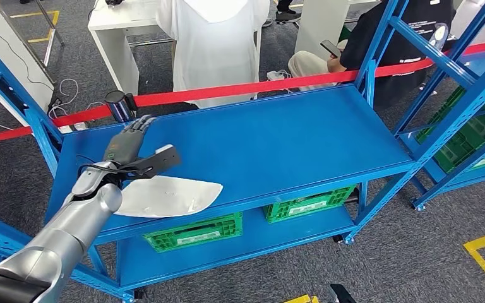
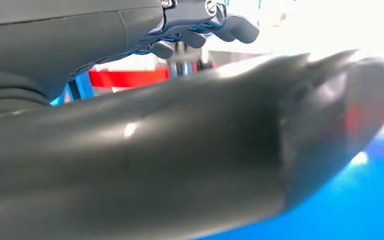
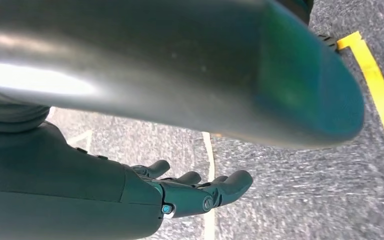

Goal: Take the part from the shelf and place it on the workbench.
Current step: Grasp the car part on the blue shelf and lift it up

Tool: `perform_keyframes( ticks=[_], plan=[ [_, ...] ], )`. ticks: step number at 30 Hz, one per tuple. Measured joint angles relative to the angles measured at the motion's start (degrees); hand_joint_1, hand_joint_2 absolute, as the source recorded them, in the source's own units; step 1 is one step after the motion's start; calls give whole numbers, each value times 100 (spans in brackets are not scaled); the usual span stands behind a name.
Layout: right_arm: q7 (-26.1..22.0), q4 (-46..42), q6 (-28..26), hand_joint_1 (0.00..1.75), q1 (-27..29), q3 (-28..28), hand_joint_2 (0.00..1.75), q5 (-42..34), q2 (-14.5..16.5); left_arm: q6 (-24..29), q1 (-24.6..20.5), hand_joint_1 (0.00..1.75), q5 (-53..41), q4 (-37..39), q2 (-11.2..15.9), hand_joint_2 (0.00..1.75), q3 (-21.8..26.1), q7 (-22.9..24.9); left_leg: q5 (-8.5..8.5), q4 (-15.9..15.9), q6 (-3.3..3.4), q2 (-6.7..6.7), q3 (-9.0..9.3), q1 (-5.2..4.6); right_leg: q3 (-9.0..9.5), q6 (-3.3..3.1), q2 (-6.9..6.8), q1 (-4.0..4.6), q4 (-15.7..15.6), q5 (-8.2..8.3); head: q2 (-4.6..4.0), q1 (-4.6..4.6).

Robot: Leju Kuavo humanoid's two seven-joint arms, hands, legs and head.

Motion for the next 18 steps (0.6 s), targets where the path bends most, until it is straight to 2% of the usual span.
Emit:
perform_keyframes(
  ticks=[9,18],
  plan=[
    [27,0,-26,0,2,-70,0,-7,30,415,8,0,-138,-121,94,0,-193,252,0,0,0,0,0,0,0,0,0,0,0,0,0,0],
    [-9,0,-24,0,1,-104,0,-27,40,378,46,0,-133,-130,129,0,-368,208,0,0,0,0,0,0,0,0,0,0,0,0,0,0]
  ],
)
